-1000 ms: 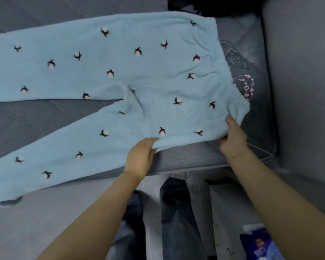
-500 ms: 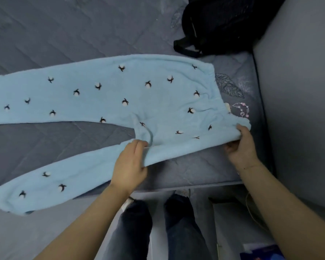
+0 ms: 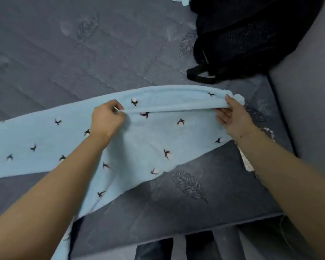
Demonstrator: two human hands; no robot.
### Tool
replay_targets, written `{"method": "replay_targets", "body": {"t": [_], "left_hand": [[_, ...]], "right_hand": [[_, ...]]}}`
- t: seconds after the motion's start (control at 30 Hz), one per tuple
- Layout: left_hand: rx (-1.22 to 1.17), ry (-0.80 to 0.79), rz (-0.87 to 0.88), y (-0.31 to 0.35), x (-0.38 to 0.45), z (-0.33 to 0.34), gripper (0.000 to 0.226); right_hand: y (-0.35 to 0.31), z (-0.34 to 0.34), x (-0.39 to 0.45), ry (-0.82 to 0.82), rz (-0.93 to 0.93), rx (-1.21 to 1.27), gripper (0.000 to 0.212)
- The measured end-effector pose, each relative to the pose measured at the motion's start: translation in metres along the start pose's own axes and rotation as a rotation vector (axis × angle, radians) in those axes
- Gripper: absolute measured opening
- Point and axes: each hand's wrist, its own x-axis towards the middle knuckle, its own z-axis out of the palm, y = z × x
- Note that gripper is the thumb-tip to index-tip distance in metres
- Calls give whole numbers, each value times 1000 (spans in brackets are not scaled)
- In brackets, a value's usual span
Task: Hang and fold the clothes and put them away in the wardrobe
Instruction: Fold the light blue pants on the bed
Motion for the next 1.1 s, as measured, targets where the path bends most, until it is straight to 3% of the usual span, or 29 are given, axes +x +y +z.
{"method": "replay_targets", "body": {"t": [0.17, 0.3, 0.4, 0.47, 0.6, 0.67, 0.7, 0.77, 0.87, 1.1], "left_hand": [[-127, -194, -135, 3, 80, 17, 25], [-162, -270, -110, 11, 124, 34, 29], [-81, -296, -87, 9, 147, 58, 14], [40, -295, -80, 1, 151, 76, 16], [272, -32, 42, -12, 128, 100, 33], [313, 145, 207, -10, 105, 106, 44], [268, 176, 294, -7, 92, 109, 48], [251, 73, 448, -8, 66, 122, 54], [491, -206, 389, -28, 46, 145, 70], [628, -251, 319, -50, 61, 170, 77]], "right_hand": [[-4, 37, 39, 77, 0, -14, 15], [-10, 44, 73, 149, -35, -60, 26], [-11, 46, 103, 192, 9, -227, 33], [-5, 50, 122, 207, -40, -463, 33], [28, 48, 119, 152, -413, -963, 21], [49, 38, 103, 108, -720, -1125, 38], [57, 35, 97, 72, -875, -1250, 47], [67, 32, 96, -13, -1041, -1538, 55], [74, 21, 117, -35, -862, -1829, 60], [80, 13, 134, -2, -781, -1909, 65]]}}
